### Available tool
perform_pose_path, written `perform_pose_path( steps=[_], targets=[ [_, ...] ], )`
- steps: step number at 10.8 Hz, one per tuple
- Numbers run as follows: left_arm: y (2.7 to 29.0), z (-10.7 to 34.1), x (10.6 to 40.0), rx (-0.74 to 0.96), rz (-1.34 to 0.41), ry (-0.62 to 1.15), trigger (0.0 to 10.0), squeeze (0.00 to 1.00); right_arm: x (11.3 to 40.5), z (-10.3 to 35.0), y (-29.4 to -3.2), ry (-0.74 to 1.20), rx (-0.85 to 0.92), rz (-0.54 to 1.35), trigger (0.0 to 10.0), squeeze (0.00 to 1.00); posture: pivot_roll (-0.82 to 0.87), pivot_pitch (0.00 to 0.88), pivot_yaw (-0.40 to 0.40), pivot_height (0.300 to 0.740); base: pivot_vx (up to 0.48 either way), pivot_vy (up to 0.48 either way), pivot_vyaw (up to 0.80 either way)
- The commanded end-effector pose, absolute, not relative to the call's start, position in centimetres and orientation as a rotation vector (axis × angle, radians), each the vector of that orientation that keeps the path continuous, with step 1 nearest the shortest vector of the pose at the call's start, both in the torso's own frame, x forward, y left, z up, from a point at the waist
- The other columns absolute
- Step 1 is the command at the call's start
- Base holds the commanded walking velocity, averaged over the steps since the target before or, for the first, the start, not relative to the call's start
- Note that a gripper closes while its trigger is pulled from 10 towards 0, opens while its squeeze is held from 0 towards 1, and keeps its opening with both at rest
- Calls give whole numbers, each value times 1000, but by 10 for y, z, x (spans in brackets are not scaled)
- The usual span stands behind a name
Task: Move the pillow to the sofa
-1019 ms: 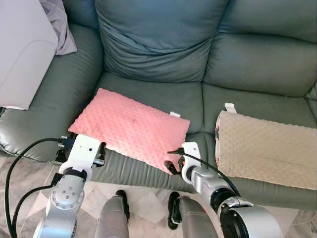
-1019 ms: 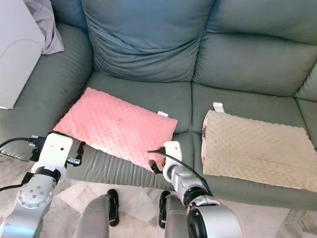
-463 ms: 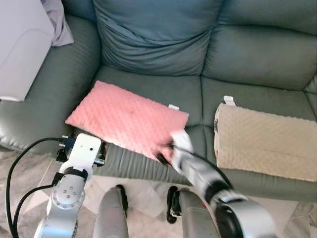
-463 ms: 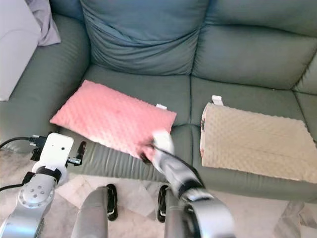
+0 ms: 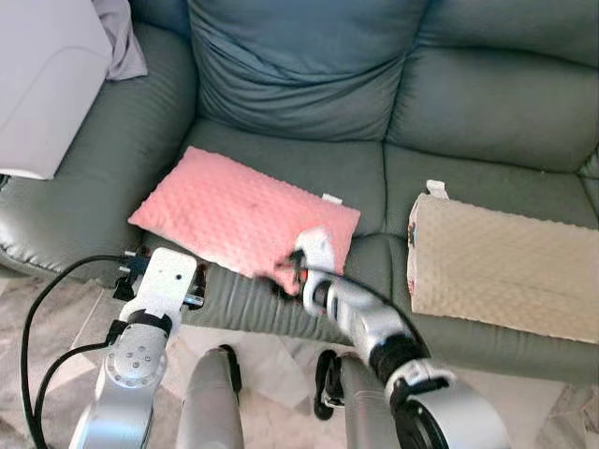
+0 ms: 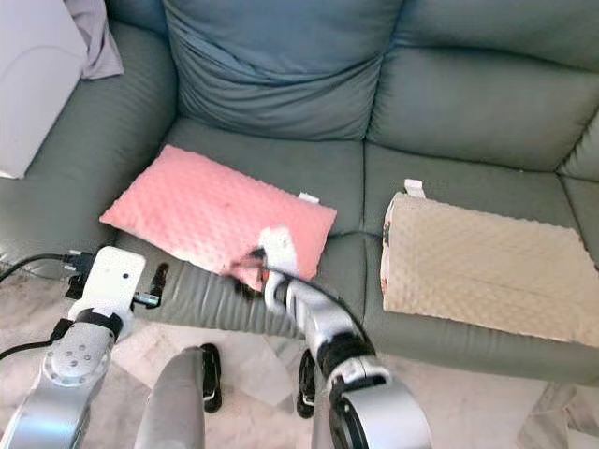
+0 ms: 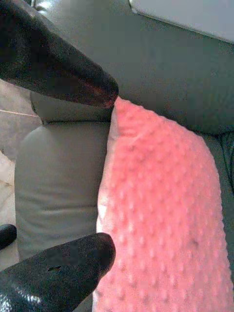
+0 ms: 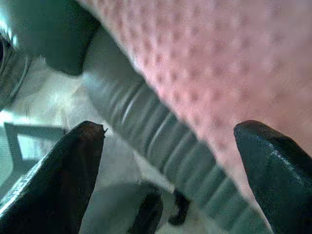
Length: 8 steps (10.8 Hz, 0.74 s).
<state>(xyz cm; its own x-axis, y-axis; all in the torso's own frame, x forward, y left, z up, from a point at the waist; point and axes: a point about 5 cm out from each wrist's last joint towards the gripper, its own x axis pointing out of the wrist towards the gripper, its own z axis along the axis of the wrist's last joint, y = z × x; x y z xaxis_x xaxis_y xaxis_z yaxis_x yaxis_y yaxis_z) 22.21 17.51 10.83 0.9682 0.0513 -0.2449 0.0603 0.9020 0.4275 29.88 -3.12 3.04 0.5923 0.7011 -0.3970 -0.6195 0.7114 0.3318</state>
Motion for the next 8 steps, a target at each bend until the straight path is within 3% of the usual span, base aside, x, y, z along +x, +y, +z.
perform_pose_path(
  steps=[1, 4, 8],
  targets=[
    [175, 103, 217, 453, -12, 287, 10000, 0, 282, 18, -16, 582, 181, 810, 10000, 0, 151, 308, -27, 676, 0, 0, 0],
    [176, 101, 215, 455, -15, 300, 10000, 0, 279, 5, -35, 640, 211, 761, 10000, 0, 151, 323, -23, 636, 0, 0, 0],
    [175, 102, 215, 454, -18, 298, 10000, 0, 276, -11, -65, 685, 126, 657, 10000, 0, 163, 325, -21, 636, 0, 0, 0]
  ],
)
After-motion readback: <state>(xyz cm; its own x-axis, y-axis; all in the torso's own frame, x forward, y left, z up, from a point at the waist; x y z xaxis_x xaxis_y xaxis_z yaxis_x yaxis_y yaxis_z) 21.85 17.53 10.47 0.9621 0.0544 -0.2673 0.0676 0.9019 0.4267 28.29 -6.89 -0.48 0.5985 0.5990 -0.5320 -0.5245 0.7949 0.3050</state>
